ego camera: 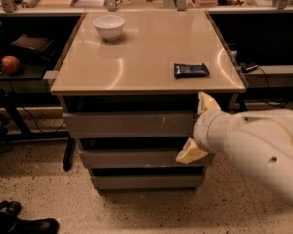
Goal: Open top drawer
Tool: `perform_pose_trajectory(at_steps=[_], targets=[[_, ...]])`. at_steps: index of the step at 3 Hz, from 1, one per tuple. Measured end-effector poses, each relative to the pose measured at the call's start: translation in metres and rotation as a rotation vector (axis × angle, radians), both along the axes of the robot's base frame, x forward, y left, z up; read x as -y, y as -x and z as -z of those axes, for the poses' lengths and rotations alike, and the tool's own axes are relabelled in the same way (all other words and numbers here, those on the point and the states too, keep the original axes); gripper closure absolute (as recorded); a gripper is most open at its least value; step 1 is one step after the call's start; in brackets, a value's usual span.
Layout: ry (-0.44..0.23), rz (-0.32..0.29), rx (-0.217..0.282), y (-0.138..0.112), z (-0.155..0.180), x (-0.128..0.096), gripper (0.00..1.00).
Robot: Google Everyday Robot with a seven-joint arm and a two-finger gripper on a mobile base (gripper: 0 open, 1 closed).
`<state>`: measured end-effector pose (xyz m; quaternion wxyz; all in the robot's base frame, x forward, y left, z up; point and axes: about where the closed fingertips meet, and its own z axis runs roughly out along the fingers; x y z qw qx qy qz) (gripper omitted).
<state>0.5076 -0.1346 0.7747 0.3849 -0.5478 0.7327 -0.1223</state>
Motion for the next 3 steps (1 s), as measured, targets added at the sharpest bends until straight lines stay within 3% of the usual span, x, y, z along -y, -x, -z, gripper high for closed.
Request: perform_pose_trajectory(at_steps=[1,3], targets=[[-0.015,0.010,0.099,-0.007,0.003,0.005,0.00],[-0.027,-0.002,0.145,-0.018,-0.001,0.004,0.00]])
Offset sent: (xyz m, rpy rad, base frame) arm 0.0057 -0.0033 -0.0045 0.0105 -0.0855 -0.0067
